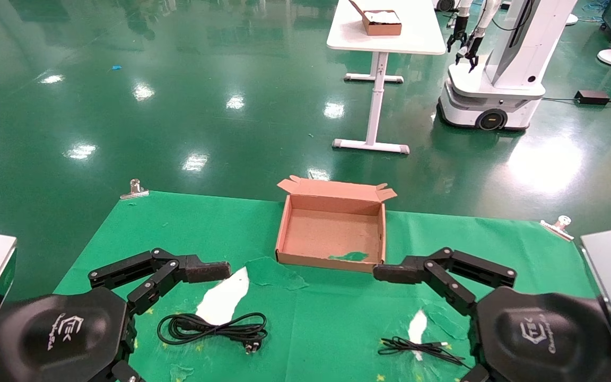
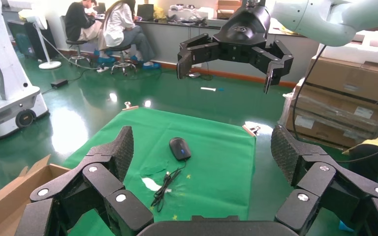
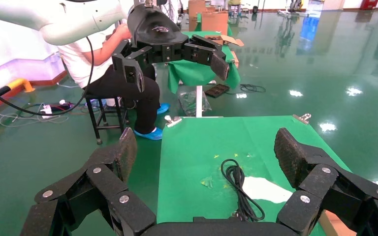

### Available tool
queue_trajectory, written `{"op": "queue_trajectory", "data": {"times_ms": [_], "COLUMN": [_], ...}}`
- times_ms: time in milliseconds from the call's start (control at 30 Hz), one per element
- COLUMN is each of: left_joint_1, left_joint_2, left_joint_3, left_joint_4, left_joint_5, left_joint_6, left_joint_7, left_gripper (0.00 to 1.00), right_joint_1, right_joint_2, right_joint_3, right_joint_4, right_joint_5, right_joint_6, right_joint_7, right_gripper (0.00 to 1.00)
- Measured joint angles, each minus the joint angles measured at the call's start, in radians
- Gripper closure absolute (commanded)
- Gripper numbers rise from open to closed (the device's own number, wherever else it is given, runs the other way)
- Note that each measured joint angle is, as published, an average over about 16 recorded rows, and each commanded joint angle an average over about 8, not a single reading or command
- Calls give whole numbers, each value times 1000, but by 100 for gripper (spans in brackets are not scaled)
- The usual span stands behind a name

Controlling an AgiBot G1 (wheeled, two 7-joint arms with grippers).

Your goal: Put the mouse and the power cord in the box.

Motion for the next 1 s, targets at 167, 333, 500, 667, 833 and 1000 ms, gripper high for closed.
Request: {"op": "queue_trajectory", "data": {"times_ms": [167,333,500,667,833,1000], "left_joint_1": [0,0,0,0,0,0], "left_joint_2": [0,0,0,0,0,-1], "left_joint_3": [0,0,0,0,0,0], "left_joint_4": [0,0,0,0,0,0], "left_joint_5": [0,0,0,0,0,2], "left_joint_6": [0,0,0,0,0,0], "left_joint_7": [0,0,0,0,0,0], "left_gripper": [0,0,0,0,0,0], "right_joint_1": [0,0,0,0,0,0], "right_joint_2": [0,0,0,0,0,1], "right_joint_3": [0,0,0,0,0,0], "right_joint_4": [0,0,0,0,0,1], "right_joint_5": [0,0,0,0,0,-1], "right_joint_6": [0,0,0,0,0,0], "right_joint_7": [0,0,0,0,0,-1], "right_gripper": [0,0,0,0,0,0]}}
